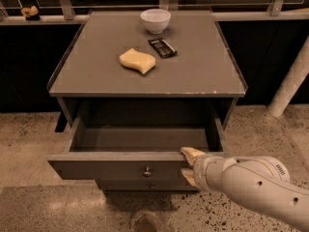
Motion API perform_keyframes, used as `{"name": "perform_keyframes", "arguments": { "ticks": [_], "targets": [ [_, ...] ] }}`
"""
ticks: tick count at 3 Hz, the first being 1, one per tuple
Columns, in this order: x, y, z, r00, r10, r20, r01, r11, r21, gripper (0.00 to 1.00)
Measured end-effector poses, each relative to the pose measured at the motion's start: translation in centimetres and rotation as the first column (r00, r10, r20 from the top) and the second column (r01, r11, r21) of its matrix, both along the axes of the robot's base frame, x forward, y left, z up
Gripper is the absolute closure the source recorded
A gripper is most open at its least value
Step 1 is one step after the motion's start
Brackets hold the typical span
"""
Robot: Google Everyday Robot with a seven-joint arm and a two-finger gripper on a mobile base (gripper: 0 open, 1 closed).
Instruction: Open top drawer
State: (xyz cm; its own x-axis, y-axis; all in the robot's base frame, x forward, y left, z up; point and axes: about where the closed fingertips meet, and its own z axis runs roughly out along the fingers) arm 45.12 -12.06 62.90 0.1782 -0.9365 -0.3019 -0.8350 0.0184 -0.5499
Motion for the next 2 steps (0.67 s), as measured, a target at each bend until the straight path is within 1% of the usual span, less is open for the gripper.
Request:
{"name": "perform_keyframes", "arguments": {
  "ticks": [1, 2],
  "targets": [
    [-0.98, 0.08, -0.27, 0.9997, 0.023, 0.010, -0.023, 1.000, -0.019, 1.00],
    [-0.99, 0.09, -0.08, 0.9997, 0.023, 0.010, -0.023, 1.000, -0.019, 1.00]
  ]
}}
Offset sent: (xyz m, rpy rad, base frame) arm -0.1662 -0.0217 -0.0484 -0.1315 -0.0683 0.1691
